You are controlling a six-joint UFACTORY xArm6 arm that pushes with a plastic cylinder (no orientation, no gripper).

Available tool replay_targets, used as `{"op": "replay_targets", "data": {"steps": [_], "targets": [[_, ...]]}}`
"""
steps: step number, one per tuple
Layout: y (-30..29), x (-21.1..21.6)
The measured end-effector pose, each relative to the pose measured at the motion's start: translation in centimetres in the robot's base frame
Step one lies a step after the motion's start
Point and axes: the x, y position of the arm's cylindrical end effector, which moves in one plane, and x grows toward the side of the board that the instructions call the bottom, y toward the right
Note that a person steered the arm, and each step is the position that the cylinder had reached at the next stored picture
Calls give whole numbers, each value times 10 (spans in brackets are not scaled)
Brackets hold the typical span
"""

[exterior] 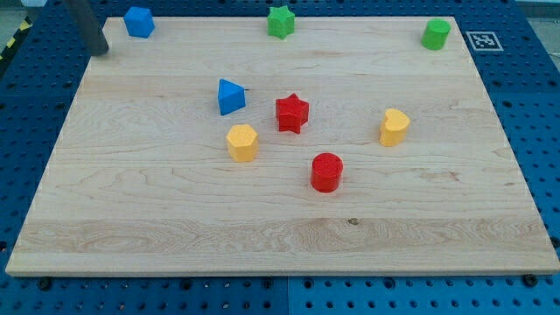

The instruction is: Slide the blue cube close to the red star

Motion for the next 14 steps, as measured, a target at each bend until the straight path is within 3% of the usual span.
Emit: {"op": "replay_targets", "data": {"steps": [1, 4, 6, 9, 11, 14], "targets": [[2, -58], [56, -57], [62, -57], [79, -39], [109, 1], [208, 25]]}}
